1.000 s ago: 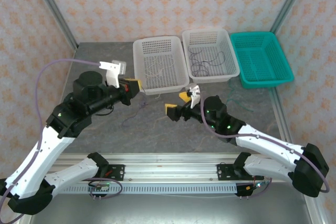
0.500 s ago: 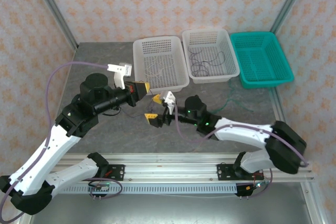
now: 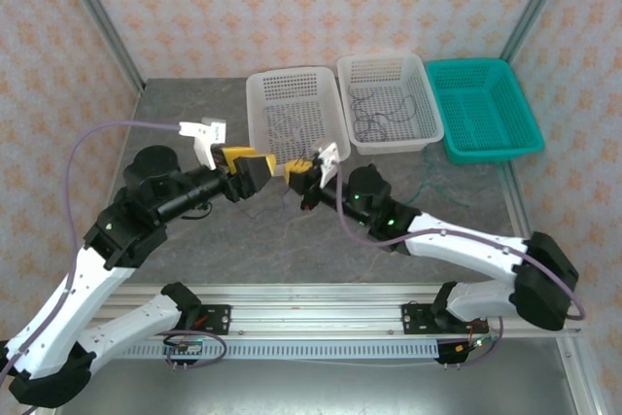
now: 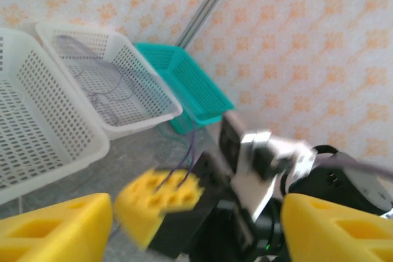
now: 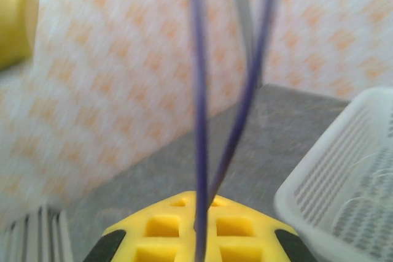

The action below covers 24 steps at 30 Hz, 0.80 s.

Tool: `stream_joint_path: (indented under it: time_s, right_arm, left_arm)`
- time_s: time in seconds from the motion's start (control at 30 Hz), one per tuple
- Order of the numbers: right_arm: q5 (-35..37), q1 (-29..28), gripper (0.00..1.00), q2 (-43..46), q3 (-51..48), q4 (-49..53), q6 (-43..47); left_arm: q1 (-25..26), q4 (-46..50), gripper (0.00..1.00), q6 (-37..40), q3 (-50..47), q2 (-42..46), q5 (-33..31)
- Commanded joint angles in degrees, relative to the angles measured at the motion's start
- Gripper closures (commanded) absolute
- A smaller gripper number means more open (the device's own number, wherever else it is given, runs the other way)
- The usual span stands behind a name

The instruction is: Untangle the cables

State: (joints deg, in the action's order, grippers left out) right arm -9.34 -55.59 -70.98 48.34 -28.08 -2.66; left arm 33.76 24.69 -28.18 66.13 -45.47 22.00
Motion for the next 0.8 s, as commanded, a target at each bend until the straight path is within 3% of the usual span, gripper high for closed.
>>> stream_joint_path:
  time_s: [0.0, 0.33, 0.5, 0.77]
  right_arm:
    - [13.5, 0.3, 1.0, 4.8, 6.6, 8.9, -4.0]
    - [26.4, 8.1, 1.0, 0.0, 30.0, 20.0, -3.9]
    - [35.1, 13.5, 1.0, -7.6, 44.2, 24.4, 1.8]
    - [41.7, 22.2, 1.0, -23.2, 63.1, 28.4, 4.9]
  left_arm:
    - [0.4, -3.6, 0.17, 1.6, -1.1, 3.7, -0.8]
    - [0.4, -5.7, 0.09, 2.5, -6.0, 9.8, -0.7]
    - [0.5, -7.2, 0.09, 1.6, -9.2, 10.9, -0.7]
    - [0.5, -6.2, 0.09, 1.3, -11.6, 13.2, -1.5]
